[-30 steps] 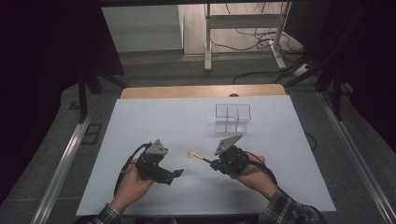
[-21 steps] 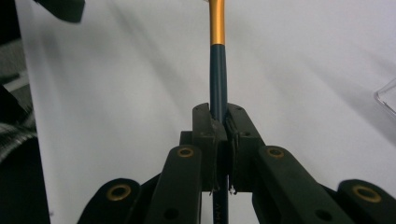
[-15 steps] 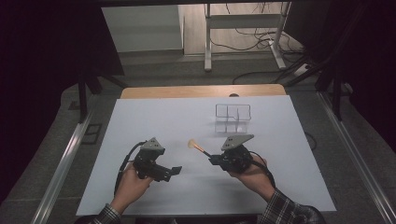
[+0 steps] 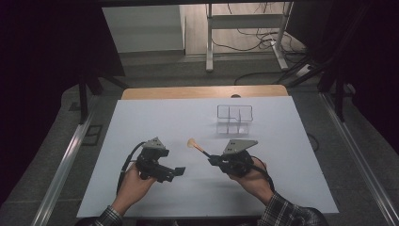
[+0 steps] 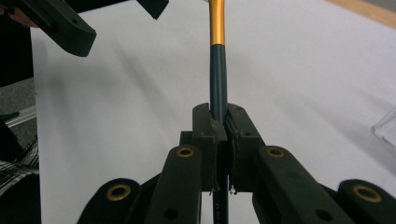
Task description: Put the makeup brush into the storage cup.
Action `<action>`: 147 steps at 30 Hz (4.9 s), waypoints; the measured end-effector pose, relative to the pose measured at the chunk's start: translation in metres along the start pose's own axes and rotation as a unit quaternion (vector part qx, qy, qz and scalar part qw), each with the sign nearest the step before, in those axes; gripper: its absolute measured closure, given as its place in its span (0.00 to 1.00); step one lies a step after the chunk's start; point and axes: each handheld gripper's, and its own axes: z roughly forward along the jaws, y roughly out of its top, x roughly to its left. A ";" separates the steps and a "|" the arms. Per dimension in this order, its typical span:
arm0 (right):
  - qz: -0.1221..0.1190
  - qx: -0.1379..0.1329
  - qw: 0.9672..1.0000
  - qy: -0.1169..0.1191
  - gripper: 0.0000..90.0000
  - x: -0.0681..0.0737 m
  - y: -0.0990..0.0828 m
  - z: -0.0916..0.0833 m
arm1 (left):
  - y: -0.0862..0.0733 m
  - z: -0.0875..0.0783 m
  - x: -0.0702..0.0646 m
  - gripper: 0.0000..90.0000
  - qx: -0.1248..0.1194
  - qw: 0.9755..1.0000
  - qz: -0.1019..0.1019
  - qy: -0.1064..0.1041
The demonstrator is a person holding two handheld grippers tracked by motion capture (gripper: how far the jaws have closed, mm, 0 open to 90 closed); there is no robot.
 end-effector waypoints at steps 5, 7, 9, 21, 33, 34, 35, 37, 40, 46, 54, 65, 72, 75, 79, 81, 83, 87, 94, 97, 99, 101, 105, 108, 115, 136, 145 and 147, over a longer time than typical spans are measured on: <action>-0.016 -0.028 0.999 -0.006 0.93 0.002 -0.001 -0.002 | 0.002 0.000 -0.002 0.02 0.001 1.000 0.011 0.001; -0.017 -0.033 0.999 -0.005 0.93 0.002 -0.001 -0.002 | 0.002 -0.001 -0.002 0.02 0.000 1.000 0.010 -0.001; -0.014 -0.037 0.999 0.001 0.93 0.001 -0.001 -0.001 | 0.003 -0.002 -0.003 0.02 -0.004 1.000 0.010 -0.004; -0.016 -0.045 0.999 0.020 0.93 0.015 -0.001 0.008 | 0.008 0.000 -0.005 0.08 -0.026 0.998 0.003 -0.050; -0.024 -0.058 0.997 0.037 0.93 0.027 -0.001 0.014 | 0.009 0.000 -0.002 0.26 -0.048 0.991 -0.015 -0.123; -0.026 -0.058 0.997 0.039 0.93 0.028 -0.001 0.015 | 0.009 0.000 -0.001 0.28 -0.050 0.990 -0.018 -0.128; -0.026 -0.058 0.997 0.040 0.93 0.029 -0.001 0.015 | 0.009 0.000 -0.001 0.30 -0.051 0.990 -0.020 -0.132; -0.028 -0.060 0.997 0.041 0.93 0.030 -0.001 0.016 | 0.009 0.001 0.000 0.36 -0.052 0.989 -0.021 -0.138; -0.031 -0.063 0.997 0.044 0.93 0.031 -0.001 0.017 | 0.008 0.000 0.001 0.46 -0.055 0.987 -0.028 -0.149; -0.035 -0.066 0.996 0.050 0.93 0.033 -0.001 0.017 | 0.007 0.000 0.003 0.57 -0.062 0.982 -0.038 -0.173; -0.050 -0.058 0.995 0.061 0.93 0.036 -0.001 0.021 | 0.005 0.001 0.007 0.76 -0.066 0.975 -0.062 -0.201; -0.045 -0.029 0.997 0.061 0.57 0.038 0.003 0.025 | 0.006 -0.001 0.005 0.93 -0.053 0.981 -0.048 -0.182; -0.044 0.004 0.998 0.049 0.41 0.041 0.007 0.029 | 0.011 0.003 -0.011 0.93 -0.015 0.991 0.000 -0.134; -0.046 0.022 0.998 0.042 0.41 0.044 0.008 0.032 | 0.012 0.005 -0.016 0.93 -0.006 0.992 0.015 -0.124; -0.054 0.037 0.997 0.036 0.51 0.047 0.008 0.034 | 0.013 0.007 -0.020 0.93 0.000 0.993 0.024 -0.119; -0.051 0.041 0.997 0.040 0.69 0.048 0.009 0.034 | 0.014 0.007 -0.022 0.93 0.003 0.993 0.027 -0.119; -0.048 0.039 0.997 0.040 0.75 0.048 0.009 0.034 | 0.014 0.007 -0.022 0.93 0.003 0.993 0.030 -0.115; -0.028 0.036 0.997 0.062 0.93 0.047 0.009 0.034 | 0.014 0.006 -0.023 0.93 0.003 0.993 0.033 -0.110; -0.021 0.033 0.997 0.064 0.93 0.046 0.011 0.031 | 0.014 0.006 -0.022 0.72 -0.014 0.994 0.036 -0.106; -0.021 0.034 0.997 0.063 0.93 0.046 0.011 0.030 | 0.014 0.005 -0.022 0.65 -0.017 0.994 0.037 -0.103; -0.019 0.034 0.997 0.062 0.93 0.045 0.011 0.030 | 0.014 0.005 -0.023 0.57 -0.018 0.995 0.044 -0.093; -0.017 0.033 0.997 0.062 0.93 0.044 0.011 0.029 | 0.013 0.005 -0.024 0.52 -0.019 0.995 0.047 -0.087; -0.018 0.031 0.998 0.061 0.93 0.043 0.012 0.028 | 0.012 0.006 -0.025 0.42 -0.018 0.995 0.055 -0.077; -0.019 0.030 0.998 0.060 0.93 0.042 0.012 0.027 | 0.012 0.007 -0.025 0.40 -0.016 0.995 0.057 -0.076; -0.022 0.028 0.998 0.051 0.93 0.041 0.012 0.025 | 0.011 0.008 -0.024 0.29 -0.010 0.996 0.059 -0.068; -0.008 0.013 0.999 0.040 0.93 0.033 0.014 0.017 | 0.001 0.011 -0.023 0.05 0.007 0.997 0.079 -0.021; -0.006 0.008 0.999 0.036 0.93 0.031 0.015 0.013 | -0.005 0.013 -0.024 0.03 0.012 0.996 0.090 0.001; -0.007 0.007 0.999 0.032 0.93 0.029 0.015 0.012 | -0.007 0.014 -0.023 0.02 0.014 0.995 0.095 0.007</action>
